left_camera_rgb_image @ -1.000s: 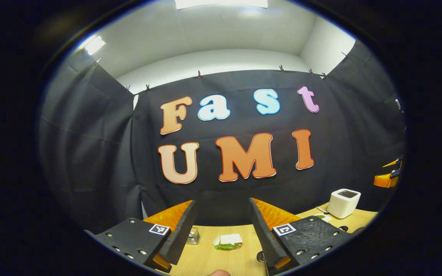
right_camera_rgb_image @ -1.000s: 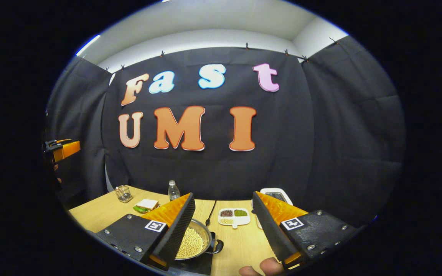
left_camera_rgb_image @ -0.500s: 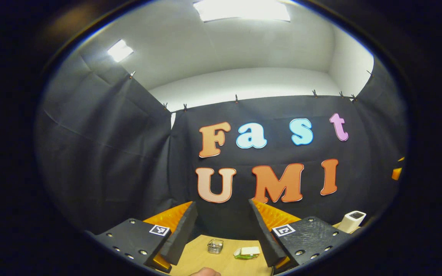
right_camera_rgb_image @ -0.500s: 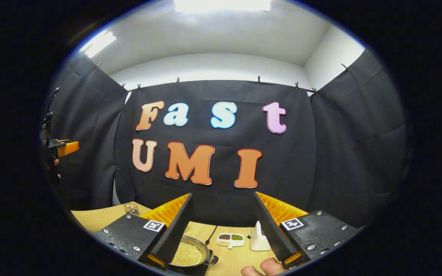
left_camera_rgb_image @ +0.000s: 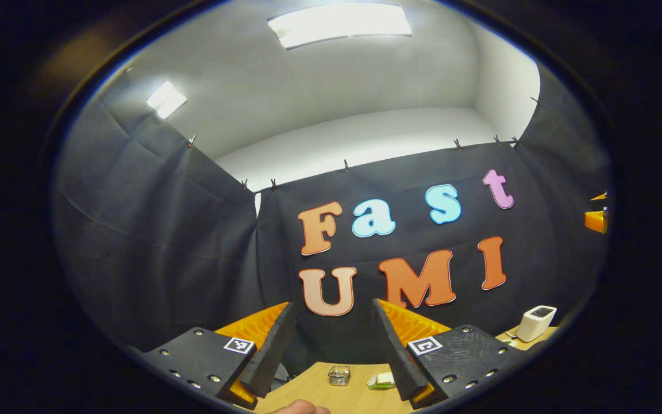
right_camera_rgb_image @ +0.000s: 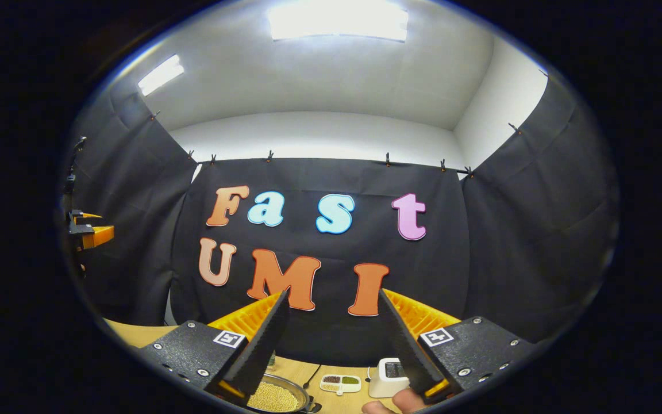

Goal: First push the handle of the pot to place it horizontally, then grasp the pot with both hands and set it on the induction cooktop.

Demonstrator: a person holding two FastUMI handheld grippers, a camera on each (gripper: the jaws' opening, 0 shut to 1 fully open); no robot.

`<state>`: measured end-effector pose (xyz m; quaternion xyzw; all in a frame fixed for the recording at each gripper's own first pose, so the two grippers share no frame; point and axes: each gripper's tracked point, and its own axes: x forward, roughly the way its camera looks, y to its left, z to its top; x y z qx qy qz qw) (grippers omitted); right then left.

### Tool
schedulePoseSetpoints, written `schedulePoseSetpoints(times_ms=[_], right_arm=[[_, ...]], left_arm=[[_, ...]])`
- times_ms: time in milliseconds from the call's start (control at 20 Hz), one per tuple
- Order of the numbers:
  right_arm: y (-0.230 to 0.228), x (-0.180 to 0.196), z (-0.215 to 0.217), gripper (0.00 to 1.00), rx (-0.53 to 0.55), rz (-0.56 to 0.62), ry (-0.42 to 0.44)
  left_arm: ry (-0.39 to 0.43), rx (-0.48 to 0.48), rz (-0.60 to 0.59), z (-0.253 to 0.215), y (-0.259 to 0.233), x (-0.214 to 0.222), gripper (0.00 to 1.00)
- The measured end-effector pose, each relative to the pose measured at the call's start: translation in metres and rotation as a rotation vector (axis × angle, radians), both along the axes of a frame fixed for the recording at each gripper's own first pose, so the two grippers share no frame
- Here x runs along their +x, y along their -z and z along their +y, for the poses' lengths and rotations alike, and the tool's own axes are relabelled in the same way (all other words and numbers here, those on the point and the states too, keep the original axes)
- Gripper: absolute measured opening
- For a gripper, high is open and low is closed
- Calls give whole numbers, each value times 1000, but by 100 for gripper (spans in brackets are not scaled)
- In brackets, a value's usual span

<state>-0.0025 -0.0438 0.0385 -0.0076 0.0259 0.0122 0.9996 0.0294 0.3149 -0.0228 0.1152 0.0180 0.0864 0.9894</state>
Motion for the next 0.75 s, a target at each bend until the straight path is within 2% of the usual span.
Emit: schedulePoseSetpoints(times_ms=[100, 200, 450, 750], right_arm=[[-1, 0, 3, 97, 7, -6, -18], [-2, 2, 4, 95, 3, -10, -17], [-1, 4, 13, 97, 2, -13, -20], [-8, 3, 20, 95, 26, -58, -53]], left_arm=[[13, 2, -8, -5, -3, -1, 82], [10, -1, -17, -6, -5, -7, 82], [-33, 2, -59, 7, -15, -7, 82], [-51, -10, -39, 13, 0, -3, 82]])
